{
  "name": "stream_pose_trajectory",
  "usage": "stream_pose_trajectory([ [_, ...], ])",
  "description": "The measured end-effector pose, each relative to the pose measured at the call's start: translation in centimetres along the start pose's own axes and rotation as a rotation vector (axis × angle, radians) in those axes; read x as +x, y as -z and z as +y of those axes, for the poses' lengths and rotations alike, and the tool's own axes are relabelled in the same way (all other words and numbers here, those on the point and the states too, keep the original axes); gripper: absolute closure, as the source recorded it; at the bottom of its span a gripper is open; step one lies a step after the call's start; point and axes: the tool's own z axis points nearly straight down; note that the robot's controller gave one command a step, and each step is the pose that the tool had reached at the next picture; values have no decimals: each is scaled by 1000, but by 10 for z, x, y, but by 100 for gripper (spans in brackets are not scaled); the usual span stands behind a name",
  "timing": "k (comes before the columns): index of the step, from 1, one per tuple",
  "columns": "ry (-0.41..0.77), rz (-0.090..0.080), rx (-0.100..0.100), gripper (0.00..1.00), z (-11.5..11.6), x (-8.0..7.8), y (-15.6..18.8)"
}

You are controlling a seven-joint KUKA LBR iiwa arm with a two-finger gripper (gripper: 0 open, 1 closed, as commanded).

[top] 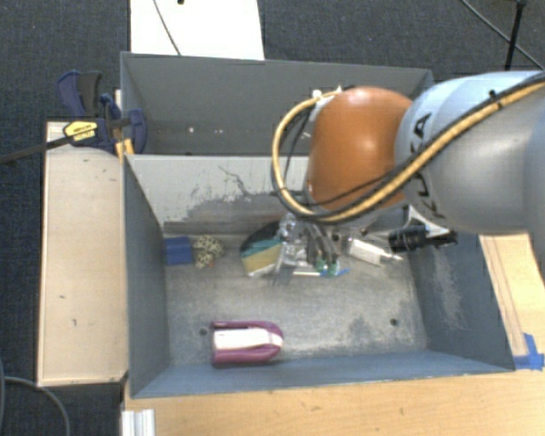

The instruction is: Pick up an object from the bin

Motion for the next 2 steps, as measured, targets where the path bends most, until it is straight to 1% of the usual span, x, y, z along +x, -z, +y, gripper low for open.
stream_pose_trajectory([
  [1,95,8,2,100,-10,6,-118],
  [2,96,-1,-3,100,25,8,47],
])
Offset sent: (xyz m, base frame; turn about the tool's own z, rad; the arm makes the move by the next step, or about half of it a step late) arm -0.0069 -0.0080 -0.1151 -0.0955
